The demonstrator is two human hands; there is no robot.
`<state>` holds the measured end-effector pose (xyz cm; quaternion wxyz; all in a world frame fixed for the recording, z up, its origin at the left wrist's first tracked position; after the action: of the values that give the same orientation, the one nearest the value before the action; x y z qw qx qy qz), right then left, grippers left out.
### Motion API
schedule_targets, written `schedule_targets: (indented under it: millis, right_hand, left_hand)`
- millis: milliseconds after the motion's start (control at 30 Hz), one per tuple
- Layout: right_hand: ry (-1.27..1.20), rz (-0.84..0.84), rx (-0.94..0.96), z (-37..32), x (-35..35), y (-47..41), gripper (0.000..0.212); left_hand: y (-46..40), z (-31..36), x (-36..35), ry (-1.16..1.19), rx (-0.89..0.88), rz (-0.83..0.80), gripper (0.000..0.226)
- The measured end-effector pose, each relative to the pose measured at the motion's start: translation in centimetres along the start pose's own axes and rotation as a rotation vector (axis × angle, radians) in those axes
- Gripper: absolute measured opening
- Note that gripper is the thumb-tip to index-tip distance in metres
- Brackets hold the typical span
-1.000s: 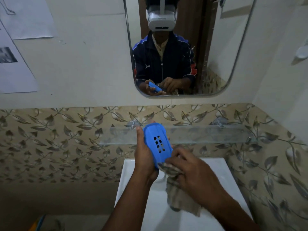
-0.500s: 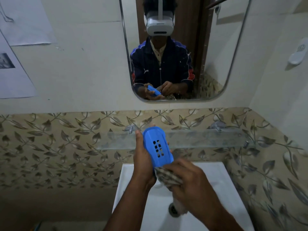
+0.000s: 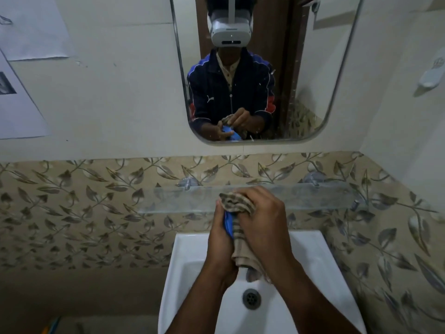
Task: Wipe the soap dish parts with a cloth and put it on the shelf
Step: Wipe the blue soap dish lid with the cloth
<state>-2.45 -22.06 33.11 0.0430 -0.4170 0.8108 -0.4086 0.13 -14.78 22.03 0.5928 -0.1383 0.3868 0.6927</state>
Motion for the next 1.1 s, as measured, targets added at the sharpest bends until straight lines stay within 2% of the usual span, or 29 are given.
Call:
schedule_targets:
  millis: [67, 133, 200, 267, 333, 400, 467, 500, 533, 633, 733, 767, 800, 867, 900, 967, 1000, 1100]
  right_hand:
    - [-0.061, -0.020, 0.001, 0.0, -0.1, 0.9, 0.032]
    - [-0.163, -0.161, 0.026, -0.6, -0.2, 3.9, 0.033]
    - [-0.214, -0.323, 0.050, -0.5, -0.6, 6.6, 0.039]
    - [-0.157, -0.419, 0.124, 0.5, -1.1, 7.2, 0.049]
    - [-0.134, -0.394, 0.187, 0.8, -0.9, 6.5, 0.047]
    - [-0.105, -0.280, 0.233, 0.4, -0.3, 5.8, 0.039]
    - [-0.091, -0.150, 0.219, 0.3, 0.5, 5.5, 0.034]
    - [-0.129, -0.069, 0.140, 0.7, 1.2, 5.3, 0.031]
    - [-0.202, 0.016, -0.023, 1.8, 1.7, 5.0, 0.026]
    - [-0.521, 0.143, -0.687, 6.7, 0.8, 6.1, 0.018]
    - [-0.801, 0.084, -1.175, 8.5, -2.3, 9.0, 0.014]
    - [-0.804, 0.029, -1.250, 8.4, -2.8, 9.7, 0.015]
    - [-0.765, -0.026, -1.248, 8.5, -2.9, 10.2, 0.016]
    - [-0.499, -0.063, -1.027, 9.7, -1.5, 9.8, 0.013]
    - [-0.313, -0.020, -0.870, 10.1, 0.0, 8.9, 0.018]
    - [-0.086, 0.115, -0.525, 8.9, 3.0, 5.9, 0.028]
    - [-0.048, 0.119, -0.328, 7.1, 3.3, 4.4, 0.032]
    - [0.072, -0.153, 0.192, 1.5, -0.9, 2.4, 0.035]
  left_hand:
    - [0.0, 1.1, 0.0, -0.021, -0.047, 0.000, 0.058]
    - [-0.5, 2.7, 0.8, -0.009, -0.079, 0.032, 0.053]
    - [-0.9, 3.0, 1.9, -0.034, -0.018, 0.084, 0.064]
    - [-1.2, 2.2, 3.0, -0.064, 0.045, 0.114, 0.076]
    - [-1.5, 1.9, 3.8, -0.074, 0.063, 0.156, 0.095]
    - [-1.7, 2.1, 4.0, -0.083, 0.047, 0.158, 0.114]
    - [-1.7, 2.0, 3.8, -0.124, 0.009, 0.146, 0.110]
    - [-1.9, 2.1, 4.0, -0.156, -0.033, 0.170, 0.101]
    - [-2.1, 2.2, 4.3, -0.172, -0.079, 0.197, 0.091]
    - [-2.3, 2.1, 4.8, -0.104, -0.115, 0.180, 0.068]
    - [-1.8, 1.3, 4.8, 0.024, 0.021, 0.149, 0.051]
    - [-1.7, 1.1, 4.6, 0.074, 0.070, 0.109, 0.050]
    - [-1.8, 1.0, 4.5, 0.118, 0.098, 0.063, 0.052]
    - [-2.2, 1.4, 5.1, 0.184, 0.104, 0.046, 0.065]
    - [-2.5, 1.7, 5.5, 0.181, 0.086, 0.070, 0.075]
    - [-3.2, 2.2, 6.0, 0.063, 0.031, 0.120, 0.080]
    - [-3.1, 2.1, 5.7, -0.011, 0.008, 0.126, 0.080]
    - [-2.3, 0.3, 3.7, -0.121, -0.001, 0.067, 0.078]
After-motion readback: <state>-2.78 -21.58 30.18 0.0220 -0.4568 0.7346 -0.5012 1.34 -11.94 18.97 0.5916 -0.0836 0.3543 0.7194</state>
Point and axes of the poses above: each hand's wrist, its own y-axis away from the middle knuckle, its own x-axis out of the back of the hand, z = x × y, the point moved 9 cm from there along -y, towards the middle knuckle, and after that the axes turned 15 degrees about z, right-handed, at the moved point
